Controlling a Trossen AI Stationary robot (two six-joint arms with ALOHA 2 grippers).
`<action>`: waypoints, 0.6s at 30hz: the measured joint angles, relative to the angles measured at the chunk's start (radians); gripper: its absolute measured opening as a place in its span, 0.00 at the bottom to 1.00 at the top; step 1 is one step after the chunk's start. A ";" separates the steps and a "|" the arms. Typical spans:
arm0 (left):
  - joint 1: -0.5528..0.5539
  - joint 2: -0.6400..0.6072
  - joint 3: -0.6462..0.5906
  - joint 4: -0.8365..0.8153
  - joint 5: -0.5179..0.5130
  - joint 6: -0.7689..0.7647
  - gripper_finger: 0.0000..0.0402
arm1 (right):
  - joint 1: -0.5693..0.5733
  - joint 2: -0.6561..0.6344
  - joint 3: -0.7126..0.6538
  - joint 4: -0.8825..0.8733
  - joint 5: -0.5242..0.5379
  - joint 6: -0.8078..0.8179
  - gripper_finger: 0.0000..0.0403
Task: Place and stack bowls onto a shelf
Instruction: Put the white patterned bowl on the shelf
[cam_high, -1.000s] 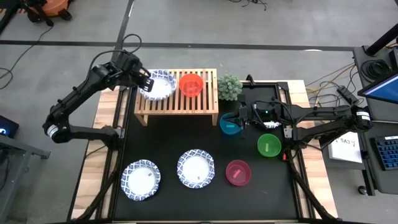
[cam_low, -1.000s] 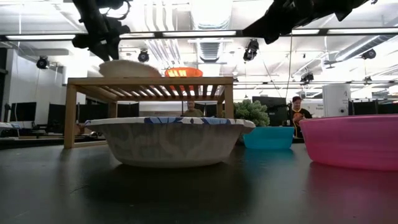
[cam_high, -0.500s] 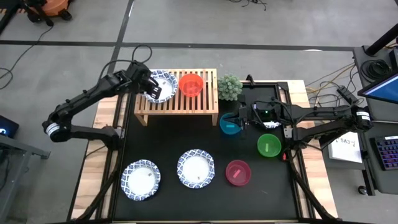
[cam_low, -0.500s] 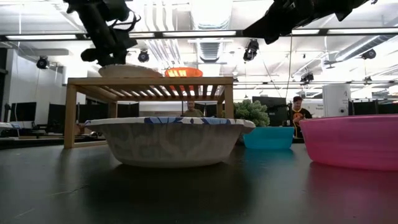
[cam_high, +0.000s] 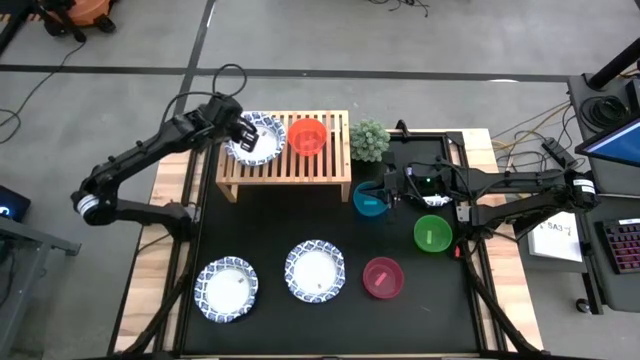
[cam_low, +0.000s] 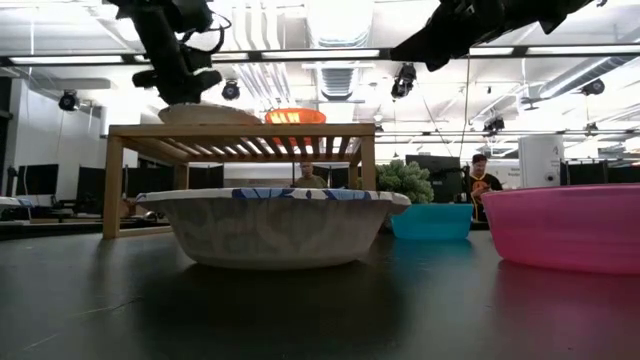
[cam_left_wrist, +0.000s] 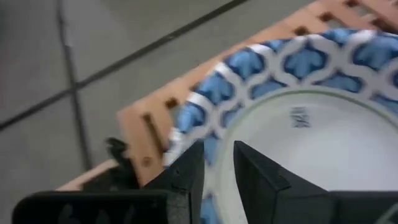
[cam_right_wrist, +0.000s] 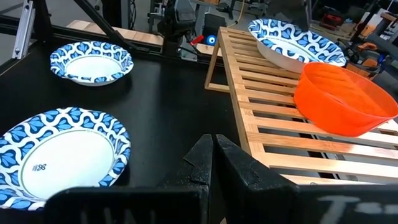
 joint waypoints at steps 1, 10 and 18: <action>0.000 0.002 0.017 -0.016 -0.019 0.008 0.16 | 0.000 0.000 0.000 0.000 0.000 0.001 0.02; 0.033 0.022 0.186 -0.437 -0.274 -0.055 0.09 | 0.000 0.000 0.000 -0.006 0.000 0.000 0.02; 0.051 0.011 0.059 -0.472 -0.179 -0.154 0.09 | 0.000 0.000 0.000 -0.007 0.000 0.003 0.02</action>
